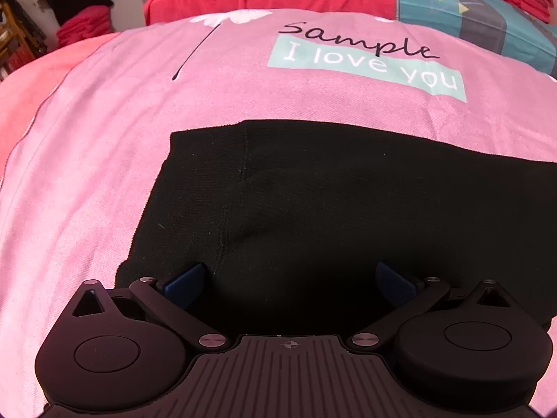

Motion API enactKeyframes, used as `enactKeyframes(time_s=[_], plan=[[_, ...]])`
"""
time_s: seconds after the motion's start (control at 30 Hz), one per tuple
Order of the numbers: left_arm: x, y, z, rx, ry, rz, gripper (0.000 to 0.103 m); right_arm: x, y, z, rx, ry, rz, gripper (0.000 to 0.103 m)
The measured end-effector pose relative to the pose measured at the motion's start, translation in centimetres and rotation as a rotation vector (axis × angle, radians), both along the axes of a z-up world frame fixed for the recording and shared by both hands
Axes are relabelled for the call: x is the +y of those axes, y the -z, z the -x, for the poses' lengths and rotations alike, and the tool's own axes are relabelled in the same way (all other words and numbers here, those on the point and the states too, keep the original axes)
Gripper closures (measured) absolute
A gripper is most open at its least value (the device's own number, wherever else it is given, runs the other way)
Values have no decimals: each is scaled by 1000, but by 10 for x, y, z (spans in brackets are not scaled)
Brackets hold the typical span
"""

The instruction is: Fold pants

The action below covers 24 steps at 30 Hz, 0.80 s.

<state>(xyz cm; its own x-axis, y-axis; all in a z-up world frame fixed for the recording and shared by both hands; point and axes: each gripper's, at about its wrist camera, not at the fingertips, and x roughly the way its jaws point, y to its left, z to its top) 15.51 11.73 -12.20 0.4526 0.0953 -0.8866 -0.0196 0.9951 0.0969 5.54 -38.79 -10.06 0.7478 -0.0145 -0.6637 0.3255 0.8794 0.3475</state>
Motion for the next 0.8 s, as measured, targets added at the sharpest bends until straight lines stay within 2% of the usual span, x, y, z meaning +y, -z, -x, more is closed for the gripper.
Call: enactKeyframes(time_s=[0.03, 0.07, 0.13, 0.2, 0.3, 0.37, 0.4, 0.43, 0.47, 0.5, 0.57, 0.6, 0.67, 0.7, 0.77, 0.8], plan=[[0, -1, 1, 0, -3, 0, 0, -15, -3, 7, -14, 81, -36, 54], [0, 0, 0, 1, -7, -1, 0, -24, -7, 16, -31, 149, -40, 36], [0, -1, 2, -1, -14, -3, 0, -36, -15, 33, -66, 293, -4, 15], [-1, -2, 3, -7, -20, -6, 0, -46, -11, 35, -28, 396, 3, 15], [-1, -2, 6, -13, -25, -10, 0, -62, 6, 27, -16, 435, -116, 18], [-1, -2, 7, -14, -26, -11, 0, -64, 9, 15, -36, 420, -107, 20], [-1, -2, 7, -14, -26, -12, 0, -65, 11, 10, -40, 419, -83, 24], [-1, -2, 7, -13, -26, -12, 0, -66, 12, 3, -36, 409, -61, 52], [-1, -3, 6, -11, -26, -12, 0, -70, 13, -4, -11, 398, -47, 92], [-1, -3, 6, -11, -26, -12, 0, -76, 14, -8, 10, 376, -56, 91], [-2, -3, 6, -11, -26, -13, 0, -90, 6, -1, -28, 376, -42, 92], [-2, -2, 6, -13, -25, -15, 0, -97, 2, 6, -45, 426, -29, 92], [-3, -2, 6, -18, -26, -18, 0, -111, 13, 6, -9, 471, -92, 91], [-3, -2, 6, -18, -26, -18, 0, -109, 14, 5, -9, 447, -65, 91], [-3, -2, 5, -12, -25, -18, 0, -101, 5, -1, 26, 381, 6, 83], [-2, -3, 4, -6, -24, -17, 0, -100, 1, 2, 24, 370, -15, 81]])
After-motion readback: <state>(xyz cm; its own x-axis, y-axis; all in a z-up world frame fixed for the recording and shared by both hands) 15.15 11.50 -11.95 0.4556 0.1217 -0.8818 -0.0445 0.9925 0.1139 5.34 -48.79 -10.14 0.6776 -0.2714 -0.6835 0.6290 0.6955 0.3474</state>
